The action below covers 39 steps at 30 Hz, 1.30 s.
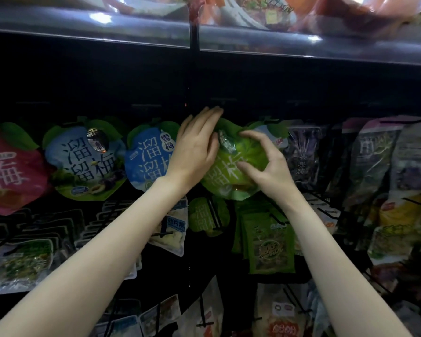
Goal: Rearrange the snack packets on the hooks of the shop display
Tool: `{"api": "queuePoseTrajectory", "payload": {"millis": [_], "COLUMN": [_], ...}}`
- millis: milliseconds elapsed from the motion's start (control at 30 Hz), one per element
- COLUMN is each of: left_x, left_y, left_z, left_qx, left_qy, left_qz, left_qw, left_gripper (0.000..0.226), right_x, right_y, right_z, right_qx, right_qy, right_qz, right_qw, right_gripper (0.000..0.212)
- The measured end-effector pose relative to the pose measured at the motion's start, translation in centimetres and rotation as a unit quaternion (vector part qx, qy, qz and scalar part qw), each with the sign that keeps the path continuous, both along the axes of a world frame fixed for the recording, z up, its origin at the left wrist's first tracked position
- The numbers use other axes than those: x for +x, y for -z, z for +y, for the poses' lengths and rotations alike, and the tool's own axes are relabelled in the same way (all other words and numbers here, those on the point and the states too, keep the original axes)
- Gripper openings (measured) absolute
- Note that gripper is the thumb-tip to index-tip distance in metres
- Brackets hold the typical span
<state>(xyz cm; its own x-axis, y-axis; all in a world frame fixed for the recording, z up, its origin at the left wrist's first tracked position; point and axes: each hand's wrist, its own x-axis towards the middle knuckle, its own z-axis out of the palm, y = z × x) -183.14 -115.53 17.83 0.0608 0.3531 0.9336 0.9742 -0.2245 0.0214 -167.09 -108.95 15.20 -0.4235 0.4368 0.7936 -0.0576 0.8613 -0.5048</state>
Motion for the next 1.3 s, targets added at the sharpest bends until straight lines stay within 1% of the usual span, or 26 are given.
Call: {"api": "queuePoseTrajectory", "payload": {"millis": [67, 133, 200, 267, 333, 400, 533, 633, 700, 767, 833, 967, 1033, 1067, 1167, 1200, 1233, 1300], "left_x": [0.1, 0.2, 0.4, 0.5, 0.4, 0.3, 0.4, 0.7, 0.9, 0.8, 0.8, 0.9, 0.8, 0.8, 0.6, 0.4, 0.1, -0.8], "left_y": [-0.3, -0.4, -0.5, -0.8, -1.1, -1.3, -1.6, -2.3, -2.9, -3.4, -3.8, -4.0, -3.8, -3.7, -3.9, -3.8, -3.6, -2.5], "left_z": [0.0, 0.2, 0.1, 0.1, 0.2, 0.2, 0.2, 0.3, 0.6, 0.9, 1.0, 1.1, 1.4, 1.6, 1.5, 1.4, 1.4, 1.2], "left_qx": [0.051, 0.069, 0.05, 0.01, -0.029, -0.048, -0.021, 0.01, 0.008, -0.007, -0.024, -0.028, -0.037, -0.045, -0.066, -0.072, -0.076, -0.072], "left_qy": [0.0, 0.013, 0.059, 0.106, 0.121, 0.128, 0.168, 0.175, 0.167, 0.167, 0.159, 0.11, 0.111, 0.121, 0.162, 0.166, 0.159, 0.128], "left_qz": [-0.004, -0.047, -0.137, -0.228, -0.277, -0.298, -0.322, -0.335, -0.334, -0.344, -0.352, -0.295, -0.293, -0.307, -0.381, -0.389, -0.38, -0.329], "left_qw": [0.999, 0.996, 0.988, 0.968, 0.953, 0.945, 0.931, 0.926, 0.928, 0.924, 0.922, 0.949, 0.949, 0.943, 0.908, 0.903, 0.908, 0.933], "left_gripper": [0.04, 0.035, 0.031, 0.031, 0.039, 0.037, 0.012, 0.008, 0.006, 0.008, 0.014, 0.022, 0.021, 0.02, 0.015, 0.015, 0.018, 0.023], "right_x": [0.0, -0.3, -0.6, -0.5, -0.1, 0.4, 0.8, 0.6, 0.5, 0.4, 0.4, 0.3, 0.2, 0.1, -0.2, -0.3, -0.5, -1.3], "right_y": [-0.6, -1.0, -1.0, -0.3, 0.3, 0.6, -0.1, -0.8, -1.1, -1.3, -1.5, -1.3, -0.7, -0.4, 0.1, 0.1, 0.0, 0.0], "right_z": [-0.1, 0.0, 0.4, 0.8, 0.9, 0.9, 0.7, 0.6, 0.8, 1.2, 1.6, 2.1, 2.1, 2.2, 2.1, 2.1, 1.9, 1.9], "right_qx": [0.021, -0.008, -0.049, -0.087, -0.114, -0.122, -0.12, -0.118, -0.126, -0.149, -0.182, -0.239, -0.26, -0.268, -0.255, -0.246, -0.236, -0.207], "right_qy": [0.011, 0.0, -0.02, -0.04, -0.059, -0.067, -0.089, -0.097, -0.098, -0.102, -0.111, -0.142, -0.148, -0.147, -0.13, -0.119, -0.101, -0.036], "right_qz": [0.025, 0.028, 0.01, 0.003, 0.014, 0.023, 0.028, 0.043, 0.059, 0.068, 0.073, 0.08, 0.089, 0.094, 0.096, 0.089, 0.082, 0.071], "right_qw": [0.999, 1.0, 0.999, 0.995, 0.992, 0.99, 0.988, 0.987, 0.986, 0.981, 0.974, 0.957, 0.95, 0.947, 0.954, 0.958, 0.963, 0.975], "right_gripper": [0.05, 0.051, 0.052, 0.053, 0.052, 0.051, 0.051, 0.052, 0.051, 0.052, 0.055, 0.055, 0.055, 0.054, 0.053, 0.053, 0.053, 0.053]}}
